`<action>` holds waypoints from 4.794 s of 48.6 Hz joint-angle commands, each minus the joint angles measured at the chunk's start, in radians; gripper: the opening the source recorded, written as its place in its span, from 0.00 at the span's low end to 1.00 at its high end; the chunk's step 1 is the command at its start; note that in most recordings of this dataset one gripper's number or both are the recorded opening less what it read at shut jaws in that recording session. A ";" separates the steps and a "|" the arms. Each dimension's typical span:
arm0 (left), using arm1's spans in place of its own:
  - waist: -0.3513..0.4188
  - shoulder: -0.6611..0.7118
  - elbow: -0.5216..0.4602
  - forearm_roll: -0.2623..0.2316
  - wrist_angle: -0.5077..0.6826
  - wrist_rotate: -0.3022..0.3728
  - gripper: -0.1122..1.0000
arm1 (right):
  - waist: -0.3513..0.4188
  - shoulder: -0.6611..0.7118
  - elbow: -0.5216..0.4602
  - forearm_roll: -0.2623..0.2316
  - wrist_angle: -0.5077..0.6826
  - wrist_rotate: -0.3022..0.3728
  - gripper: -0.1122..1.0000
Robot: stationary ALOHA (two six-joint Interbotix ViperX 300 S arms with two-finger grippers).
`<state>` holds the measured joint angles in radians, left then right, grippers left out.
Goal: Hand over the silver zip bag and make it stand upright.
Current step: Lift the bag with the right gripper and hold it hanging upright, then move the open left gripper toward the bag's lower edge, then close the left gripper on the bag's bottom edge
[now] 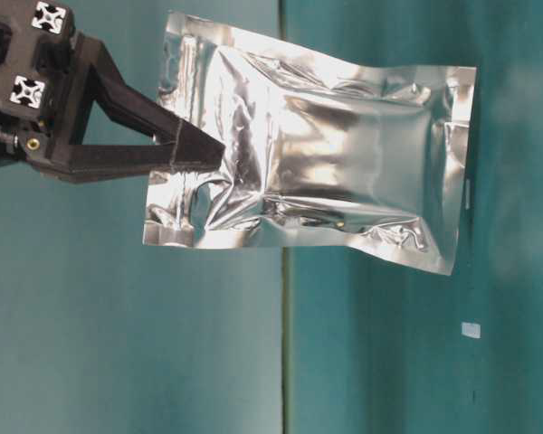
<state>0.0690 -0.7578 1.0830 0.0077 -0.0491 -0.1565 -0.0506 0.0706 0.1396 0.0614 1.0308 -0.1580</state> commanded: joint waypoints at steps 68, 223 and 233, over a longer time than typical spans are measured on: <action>0.000 0.192 0.023 0.002 -0.187 -0.002 0.94 | 0.038 0.075 -0.083 -0.074 -0.009 -0.067 0.11; -0.034 1.075 -0.370 0.002 -0.678 0.000 0.92 | 0.041 0.071 -0.048 -0.067 -0.037 0.058 0.11; -0.034 1.075 -0.371 0.002 -0.657 0.000 0.86 | 0.041 0.069 -0.048 -0.067 -0.037 0.061 0.11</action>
<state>0.0368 0.3206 0.7240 0.0077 -0.7118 -0.1565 -0.0061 0.1519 0.0997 -0.0077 0.9971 -0.1089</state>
